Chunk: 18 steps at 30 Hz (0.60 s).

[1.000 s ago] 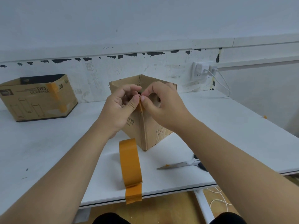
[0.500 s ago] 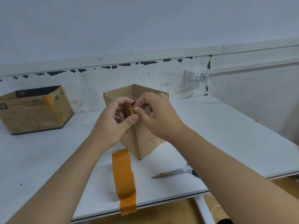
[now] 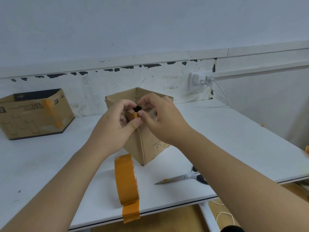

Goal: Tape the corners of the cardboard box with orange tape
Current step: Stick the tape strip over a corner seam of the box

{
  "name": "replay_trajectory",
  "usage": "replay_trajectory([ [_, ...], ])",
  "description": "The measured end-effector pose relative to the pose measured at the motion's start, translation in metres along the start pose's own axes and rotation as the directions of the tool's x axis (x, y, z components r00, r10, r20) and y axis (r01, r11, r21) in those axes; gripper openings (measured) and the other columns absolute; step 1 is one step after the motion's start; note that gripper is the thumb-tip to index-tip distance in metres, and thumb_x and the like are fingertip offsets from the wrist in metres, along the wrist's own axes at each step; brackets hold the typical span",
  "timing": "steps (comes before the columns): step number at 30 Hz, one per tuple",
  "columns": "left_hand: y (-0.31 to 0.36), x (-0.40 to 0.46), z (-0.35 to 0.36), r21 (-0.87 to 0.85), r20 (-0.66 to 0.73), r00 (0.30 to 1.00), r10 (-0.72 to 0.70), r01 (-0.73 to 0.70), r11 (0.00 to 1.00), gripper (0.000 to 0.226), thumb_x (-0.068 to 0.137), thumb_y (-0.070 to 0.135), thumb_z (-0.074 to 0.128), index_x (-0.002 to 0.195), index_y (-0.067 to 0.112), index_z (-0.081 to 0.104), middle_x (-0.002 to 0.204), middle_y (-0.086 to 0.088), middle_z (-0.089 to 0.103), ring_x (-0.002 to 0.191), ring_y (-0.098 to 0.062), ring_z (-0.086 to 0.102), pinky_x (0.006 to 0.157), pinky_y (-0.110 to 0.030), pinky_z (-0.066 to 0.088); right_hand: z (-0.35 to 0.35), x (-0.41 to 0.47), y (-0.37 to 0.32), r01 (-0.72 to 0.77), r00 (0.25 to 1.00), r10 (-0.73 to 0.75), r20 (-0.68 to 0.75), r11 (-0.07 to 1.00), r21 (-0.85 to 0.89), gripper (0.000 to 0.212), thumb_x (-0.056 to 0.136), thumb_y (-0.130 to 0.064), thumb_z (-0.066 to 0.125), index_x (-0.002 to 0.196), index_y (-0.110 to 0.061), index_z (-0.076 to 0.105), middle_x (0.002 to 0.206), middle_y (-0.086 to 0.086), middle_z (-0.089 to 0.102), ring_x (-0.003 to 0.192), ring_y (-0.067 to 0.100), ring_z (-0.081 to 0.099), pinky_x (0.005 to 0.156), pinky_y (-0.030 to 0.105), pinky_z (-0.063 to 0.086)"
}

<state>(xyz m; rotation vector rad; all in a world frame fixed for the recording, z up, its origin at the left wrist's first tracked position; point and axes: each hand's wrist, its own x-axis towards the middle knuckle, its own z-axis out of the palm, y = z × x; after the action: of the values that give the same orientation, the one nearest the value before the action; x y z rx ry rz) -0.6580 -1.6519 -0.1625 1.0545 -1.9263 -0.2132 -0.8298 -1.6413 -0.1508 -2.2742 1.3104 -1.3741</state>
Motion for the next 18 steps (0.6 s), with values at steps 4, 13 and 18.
replay_trajectory([
  [4,0.006,-0.001,-0.001,0.077,0.001,0.999,0.033,-0.033,0.997,0.024,0.086,0.034,0.062,0.109,0.034,0.055,0.094,0.018,0.052,0.077,-0.003,0.051,0.064,-0.021,0.041,-0.001,-0.001,0.001,0.026,1.000,-0.026,0.011,0.999,-0.020,0.021,0.091,-0.022,0.057,0.111,-0.025,0.060,0.102,-0.012,0.064,0.102,0.009,0.046,0.081,0.016,0.038],
  [13,0.002,0.008,-0.009,0.243,0.016,0.994,0.112,-0.113,0.963,0.020,0.092,0.025,0.058,0.111,0.022,0.064,0.104,0.014,0.051,0.086,-0.004,0.050,0.065,-0.017,0.038,-0.021,0.003,-0.002,0.075,0.986,-0.068,0.154,0.996,-0.041,0.040,0.092,-0.009,0.048,0.131,-0.020,0.053,0.124,-0.005,0.063,0.119,0.006,0.054,0.101,0.027,0.045],
  [18,-0.014,0.008,-0.018,0.250,0.000,0.998,0.069,-0.067,0.966,0.017,0.094,0.025,0.055,0.106,0.037,0.056,0.107,0.019,0.047,0.090,0.006,0.051,0.064,-0.012,0.039,-0.029,0.001,-0.007,0.066,0.990,-0.063,0.127,0.997,-0.026,0.040,0.091,-0.009,0.050,0.129,-0.023,0.055,0.122,-0.009,0.065,0.116,0.003,0.056,0.097,0.020,0.043],
])
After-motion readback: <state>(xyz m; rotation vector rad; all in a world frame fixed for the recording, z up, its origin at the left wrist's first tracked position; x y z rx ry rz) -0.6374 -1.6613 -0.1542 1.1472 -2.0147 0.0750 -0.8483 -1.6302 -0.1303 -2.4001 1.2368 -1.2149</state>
